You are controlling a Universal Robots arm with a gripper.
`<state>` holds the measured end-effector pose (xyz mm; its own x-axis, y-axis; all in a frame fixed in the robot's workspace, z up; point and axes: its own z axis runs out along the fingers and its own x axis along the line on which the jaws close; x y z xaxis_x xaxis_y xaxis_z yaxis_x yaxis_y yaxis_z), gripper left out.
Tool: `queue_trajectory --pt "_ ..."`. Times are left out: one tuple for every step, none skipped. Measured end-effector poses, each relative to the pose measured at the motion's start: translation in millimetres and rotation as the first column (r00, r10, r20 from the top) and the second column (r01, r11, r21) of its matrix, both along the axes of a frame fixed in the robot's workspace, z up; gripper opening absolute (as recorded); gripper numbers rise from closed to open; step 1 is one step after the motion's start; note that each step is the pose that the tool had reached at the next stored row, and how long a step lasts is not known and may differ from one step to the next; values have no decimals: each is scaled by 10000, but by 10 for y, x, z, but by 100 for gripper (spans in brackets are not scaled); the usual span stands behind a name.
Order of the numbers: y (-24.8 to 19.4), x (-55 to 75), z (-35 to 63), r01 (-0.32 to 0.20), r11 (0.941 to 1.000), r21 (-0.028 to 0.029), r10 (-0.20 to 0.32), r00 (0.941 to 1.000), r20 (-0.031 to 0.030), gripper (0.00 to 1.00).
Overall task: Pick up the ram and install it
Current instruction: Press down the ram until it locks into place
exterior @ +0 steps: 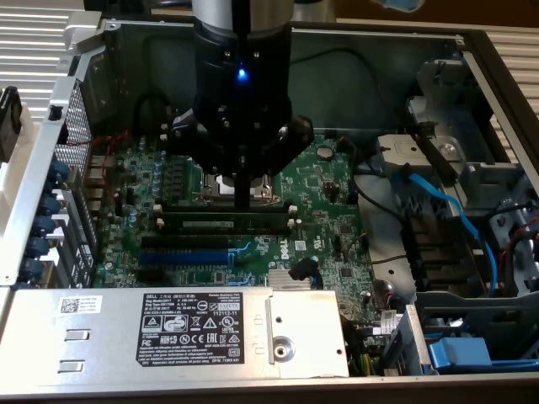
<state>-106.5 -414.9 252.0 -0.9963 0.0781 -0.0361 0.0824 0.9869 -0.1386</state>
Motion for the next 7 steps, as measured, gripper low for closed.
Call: queue_trajectory --pt "0 0 0 21 10000 5 -21 10000 0 10" --pt "0 0 0 27 10000 8 -27 10000 0 10" --pt "-1 0 0 26 10000 11 -26 10000 0 10" --pt "-1 0 0 28 10000 11 -28 10000 0 10" --pt "-1 0 0 28 10000 11 -28 10000 0 10" --pt "-1 0 0 28 10000 11 -28 10000 0 10" --pt "0 0 0 28 10000 11 -28 10000 0 10"
